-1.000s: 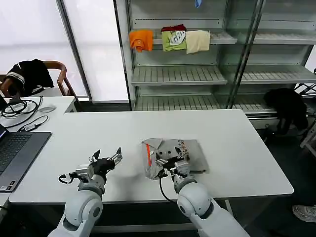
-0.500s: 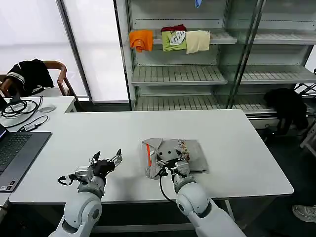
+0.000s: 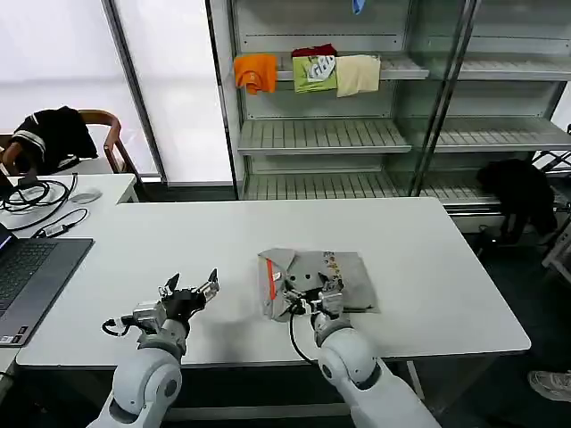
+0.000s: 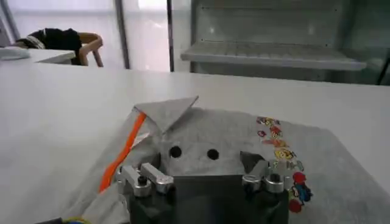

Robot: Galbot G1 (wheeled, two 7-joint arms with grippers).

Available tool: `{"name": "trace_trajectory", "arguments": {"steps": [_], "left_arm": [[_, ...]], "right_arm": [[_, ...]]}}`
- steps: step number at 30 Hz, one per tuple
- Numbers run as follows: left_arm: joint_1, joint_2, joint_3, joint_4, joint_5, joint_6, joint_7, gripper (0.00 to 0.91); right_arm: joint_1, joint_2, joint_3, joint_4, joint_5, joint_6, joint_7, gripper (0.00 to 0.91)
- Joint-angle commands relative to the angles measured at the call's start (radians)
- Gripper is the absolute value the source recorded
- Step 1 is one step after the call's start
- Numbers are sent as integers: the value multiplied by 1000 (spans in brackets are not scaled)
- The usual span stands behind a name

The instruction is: Fold and organize the clothes.

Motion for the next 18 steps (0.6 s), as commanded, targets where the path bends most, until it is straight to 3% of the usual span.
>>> {"name": "trace_trajectory", "arguments": {"steps": [1, 6, 18], "left_arm": [[4, 1, -1, -6, 0, 2, -2, 907], [8, 2, -2, -11, 0, 4, -3, 907], [32, 5, -16, -17, 1, 2, 1, 907]], "right_arm": [[2, 10, 35, 19, 28, 1, 4, 907], [48, 50, 73, 45, 0, 2, 13, 907], [125, 190, 91, -113, -50, 3, 35, 907]]}}
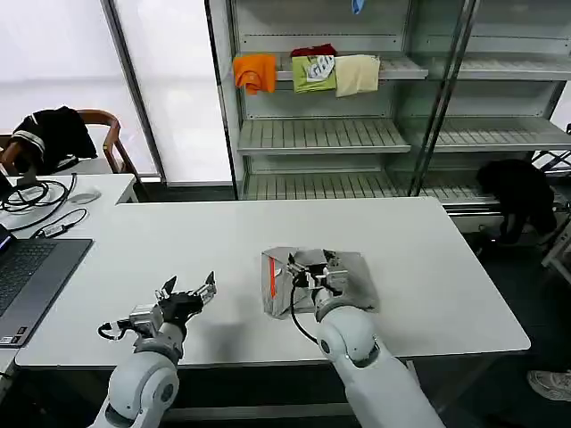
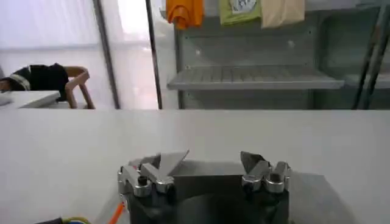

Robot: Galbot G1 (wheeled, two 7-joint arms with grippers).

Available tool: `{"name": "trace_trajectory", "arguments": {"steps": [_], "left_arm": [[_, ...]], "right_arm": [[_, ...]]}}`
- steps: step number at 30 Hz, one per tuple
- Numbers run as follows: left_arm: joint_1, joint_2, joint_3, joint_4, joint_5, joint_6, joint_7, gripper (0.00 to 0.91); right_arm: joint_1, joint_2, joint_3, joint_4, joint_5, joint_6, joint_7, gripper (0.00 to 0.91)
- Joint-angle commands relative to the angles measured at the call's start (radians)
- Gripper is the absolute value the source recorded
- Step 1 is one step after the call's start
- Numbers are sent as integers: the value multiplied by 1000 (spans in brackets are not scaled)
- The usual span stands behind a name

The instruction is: Fold and organize the clothes.

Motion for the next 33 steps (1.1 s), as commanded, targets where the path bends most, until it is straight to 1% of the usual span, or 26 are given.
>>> {"name": "trace_trajectory", "arguments": {"steps": [1, 10, 17, 21, 27, 33], "left_arm": [[11, 1, -2, -1, 0, -2, 4, 907], [13, 9, -6, -2, -6, -2, 9, 907], [11, 9, 2, 3, -6, -2, 10, 907], [8, 11, 4, 2, -7, -2, 10, 907], [10, 11, 1, 0, -7, -3, 10, 907], [14, 11, -6, -12, -6, -4, 8, 907]], "right_arm": [[62, 110, 25, -116, -33, 1, 16, 907], [59, 115, 39, -180, -24, 0, 49, 907], [56, 115, 43, -205, -12, 0, 56, 907], [57, 119, 45, -218, 16, -1, 57, 907], [51, 118, 44, -224, 19, -1, 55, 907], [46, 113, 47, -157, -47, 3, 48, 907]]}}
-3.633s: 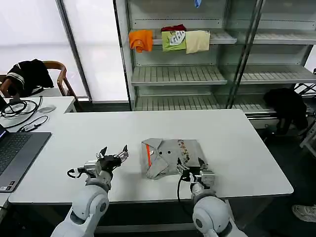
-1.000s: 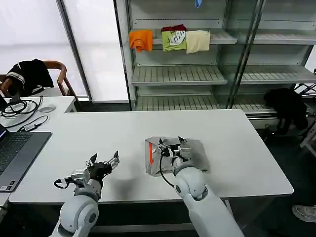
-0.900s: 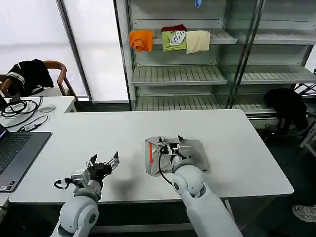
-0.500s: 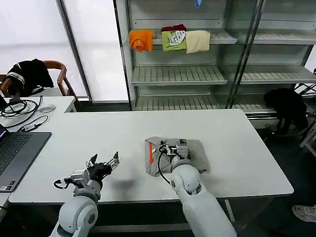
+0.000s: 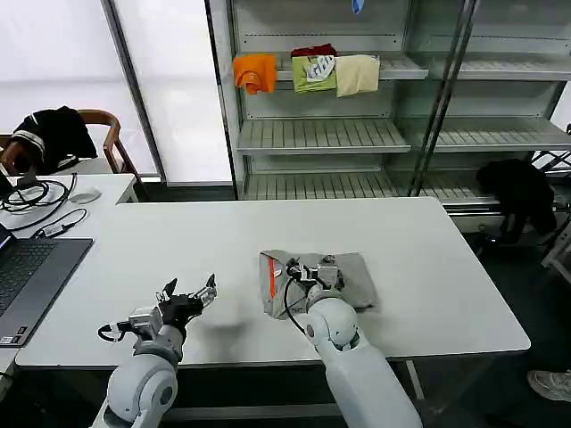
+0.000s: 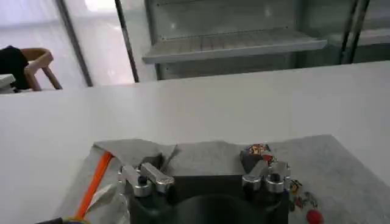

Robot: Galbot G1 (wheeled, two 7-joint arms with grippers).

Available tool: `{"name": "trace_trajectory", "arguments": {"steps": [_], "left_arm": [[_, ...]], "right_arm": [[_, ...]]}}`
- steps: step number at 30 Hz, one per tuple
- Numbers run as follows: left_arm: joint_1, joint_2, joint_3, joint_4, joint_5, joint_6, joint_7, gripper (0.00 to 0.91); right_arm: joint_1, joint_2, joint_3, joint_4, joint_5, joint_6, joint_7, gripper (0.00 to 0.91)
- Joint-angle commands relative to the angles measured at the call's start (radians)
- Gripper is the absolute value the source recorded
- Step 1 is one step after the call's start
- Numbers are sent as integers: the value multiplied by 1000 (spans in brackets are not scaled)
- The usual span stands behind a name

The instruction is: Fold and organize the clothes.

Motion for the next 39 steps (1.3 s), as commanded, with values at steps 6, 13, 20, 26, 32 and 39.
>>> {"name": "trace_trajectory", "arguments": {"steps": [6, 13, 20, 26, 32, 39], "left_arm": [[8, 0, -18, -30, 13, -16, -3, 907], [45, -24, -62, -74, 77, -63, 3, 907], [56, -42, -109, -85, 91, -98, 11, 907], [40, -24, -143, -54, 96, -106, 18, 907], [5, 5, -159, -30, 83, -68, 42, 907], [27, -16, -151, -57, 70, -87, 42, 907]], "right_arm": [[4, -24, -2, 150, -91, 0, -3, 907], [-35, -125, 21, 299, -173, 1, -5, 907], [-159, -262, 179, 397, -129, 16, -33, 907], [-302, -352, 315, 448, -34, 46, -39, 907], [-315, -359, 360, 469, -10, 29, -42, 907], [-335, -357, 363, 490, -13, 20, -45, 907]]}}
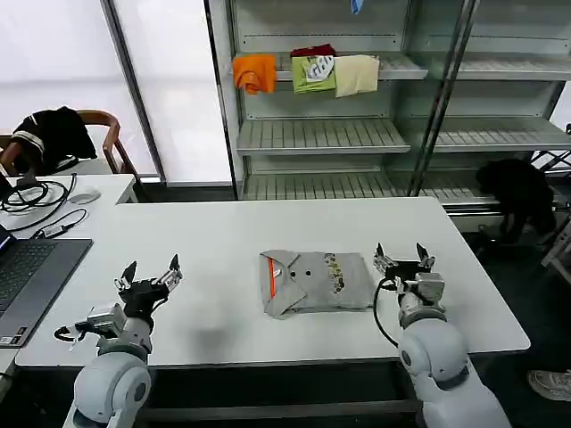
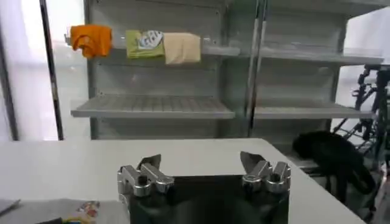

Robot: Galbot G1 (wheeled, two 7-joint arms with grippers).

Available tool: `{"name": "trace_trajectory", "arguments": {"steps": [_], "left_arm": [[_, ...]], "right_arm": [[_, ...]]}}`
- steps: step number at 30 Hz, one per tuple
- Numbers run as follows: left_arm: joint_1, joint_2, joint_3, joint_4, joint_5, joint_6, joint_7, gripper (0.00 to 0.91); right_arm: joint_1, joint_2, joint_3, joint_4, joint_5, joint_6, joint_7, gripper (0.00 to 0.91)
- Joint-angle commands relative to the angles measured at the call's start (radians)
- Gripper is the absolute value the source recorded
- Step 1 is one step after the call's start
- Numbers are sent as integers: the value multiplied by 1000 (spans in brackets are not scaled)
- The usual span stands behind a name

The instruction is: Fold and organize the clothes.

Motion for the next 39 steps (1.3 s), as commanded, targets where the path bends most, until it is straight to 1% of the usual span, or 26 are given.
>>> {"name": "trace_trajectory", "arguments": {"steps": [1, 3, 8, 19, 21, 39], "left_arm": [[0, -11, -1, -16, -15, -10, 6, 907], [6, -23, 17, -20, -3, -25, 6, 907], [-14, -23, 34, -7, 7, -17, 1, 907], [-36, -13, 17, 23, 5, -20, 4, 907], [-32, -11, 3, 23, 17, -6, 22, 907], [-35, -15, 6, 15, 20, 16, 28, 907]], "right_arm": [[-88, -57, 90, 68, 35, -3, -5, 907], [-94, -52, 85, 71, 30, -6, -4, 907], [-85, -45, 79, 72, 23, -13, -4, 907], [-72, -45, 67, 66, 23, -11, -7, 907], [-72, -46, 64, 63, 19, -11, -7, 907], [-84, -60, 82, 88, 17, -15, -14, 907]]}}
